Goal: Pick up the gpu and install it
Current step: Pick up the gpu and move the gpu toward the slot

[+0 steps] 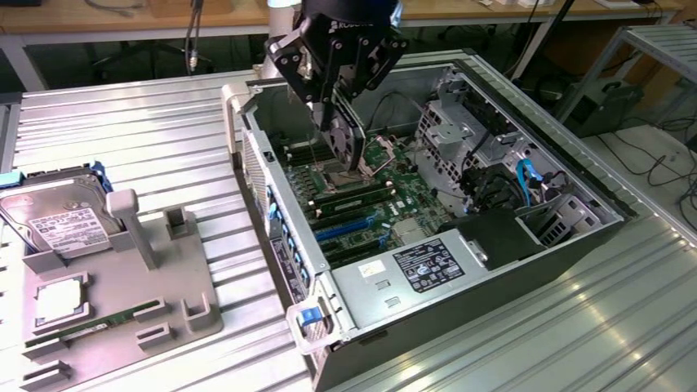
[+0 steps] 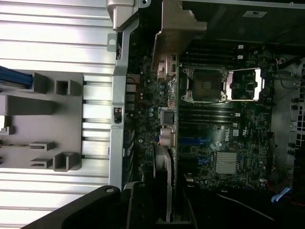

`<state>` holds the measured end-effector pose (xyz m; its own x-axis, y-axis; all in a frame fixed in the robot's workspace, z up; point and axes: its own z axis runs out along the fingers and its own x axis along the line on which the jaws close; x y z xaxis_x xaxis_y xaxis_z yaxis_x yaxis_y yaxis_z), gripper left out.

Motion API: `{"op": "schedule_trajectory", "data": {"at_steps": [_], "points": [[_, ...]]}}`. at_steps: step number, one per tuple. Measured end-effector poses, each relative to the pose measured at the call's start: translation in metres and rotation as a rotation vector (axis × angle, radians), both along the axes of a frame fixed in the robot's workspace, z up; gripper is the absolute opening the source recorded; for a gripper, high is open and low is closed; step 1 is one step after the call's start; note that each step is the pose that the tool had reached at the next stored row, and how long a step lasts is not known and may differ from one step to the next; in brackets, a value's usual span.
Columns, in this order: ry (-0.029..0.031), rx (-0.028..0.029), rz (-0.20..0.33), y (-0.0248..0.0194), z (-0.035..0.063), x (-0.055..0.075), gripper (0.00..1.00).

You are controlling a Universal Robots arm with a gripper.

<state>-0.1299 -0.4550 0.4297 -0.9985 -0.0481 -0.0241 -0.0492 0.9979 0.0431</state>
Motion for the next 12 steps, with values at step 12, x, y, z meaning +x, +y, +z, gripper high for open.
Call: {"op": "schedule_trajectory", "data": {"at_steps": [12], "points": [[-0.0002, 0.0, -0.001, 0.0, -0.0012, 0.022, 0.28]]}}
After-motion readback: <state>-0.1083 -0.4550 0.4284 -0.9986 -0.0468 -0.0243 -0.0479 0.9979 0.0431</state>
